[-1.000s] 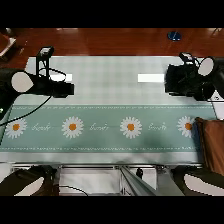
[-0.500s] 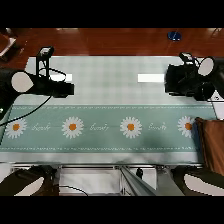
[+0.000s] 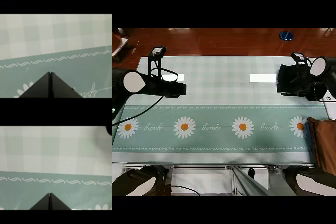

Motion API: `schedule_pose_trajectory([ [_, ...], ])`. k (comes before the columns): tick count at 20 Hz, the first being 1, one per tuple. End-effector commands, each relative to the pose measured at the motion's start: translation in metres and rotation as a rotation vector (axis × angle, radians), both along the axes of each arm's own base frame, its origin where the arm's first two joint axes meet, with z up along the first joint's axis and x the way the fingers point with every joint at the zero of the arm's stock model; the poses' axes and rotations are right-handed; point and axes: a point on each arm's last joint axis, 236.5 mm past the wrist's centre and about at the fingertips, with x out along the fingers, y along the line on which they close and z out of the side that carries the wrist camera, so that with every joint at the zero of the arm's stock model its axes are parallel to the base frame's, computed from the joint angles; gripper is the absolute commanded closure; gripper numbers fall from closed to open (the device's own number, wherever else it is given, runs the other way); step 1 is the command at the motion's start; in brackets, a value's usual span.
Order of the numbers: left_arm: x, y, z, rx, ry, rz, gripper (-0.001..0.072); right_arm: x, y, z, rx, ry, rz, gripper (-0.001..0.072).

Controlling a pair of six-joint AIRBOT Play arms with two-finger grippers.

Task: Fold the shirts.

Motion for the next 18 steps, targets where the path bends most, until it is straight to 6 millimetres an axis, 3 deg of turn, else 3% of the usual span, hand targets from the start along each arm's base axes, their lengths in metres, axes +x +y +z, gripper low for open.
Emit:
schedule_pose_trajectory([
  [1,0.005,-0.001,0.003,-0.006,-0.023,0.002,0.0683,0.001,0.001,0.001,0.003,-0.007,-0.002,0.0683],
  [4,0.023,-0.005,0.013,-0.03,-0.108,0.012,0.0683,0.007,0.001,0.002,0.002,-0.033,-0.002,0.0683],
  [6,0.037,-0.008,0.019,-0.044,-0.168,0.018,0.0659,0.032,-0.009,0.01,-0.053,-0.145,0.038,0.0678],
  [7,0.046,-0.008,0.02,-0.049,-0.195,0.024,0.0404,0.048,-0.023,0.017,-0.119,-0.217,0.044,0.0574],
  [8,0.052,-0.009,0.019,-0.056,-0.211,0.031,0.0014,0.065,-0.043,0.028,-0.217,-0.299,0.041,0.0191],
  [9,0.058,-0.009,0.015,-0.052,-0.221,0.032,0.0003,0.081,-0.07,0.044,-0.326,-0.385,-0.003,0.0087],
  [11,0.06,-0.007,0.004,-0.033,-0.199,0.029,0.0004,0.105,-0.11,0.069,-0.422,-0.522,-0.114,0.0096],
  [12,0.061,-0.007,0.0,-0.031,-0.192,0.029,0.0004,0.114,-0.129,0.071,-0.42,-0.543,-0.163,0.0096],
  [16,0.064,-0.008,-0.011,-0.026,-0.174,0.031,0.0005,0.125,-0.217,0.036,-0.381,-0.448,-0.39,0.0102],
  [18,0.064,-0.008,-0.013,-0.025,-0.169,0.03,0.0005,0.126,-0.239,0.008,-0.258,-0.369,-0.503,0.0102],
])
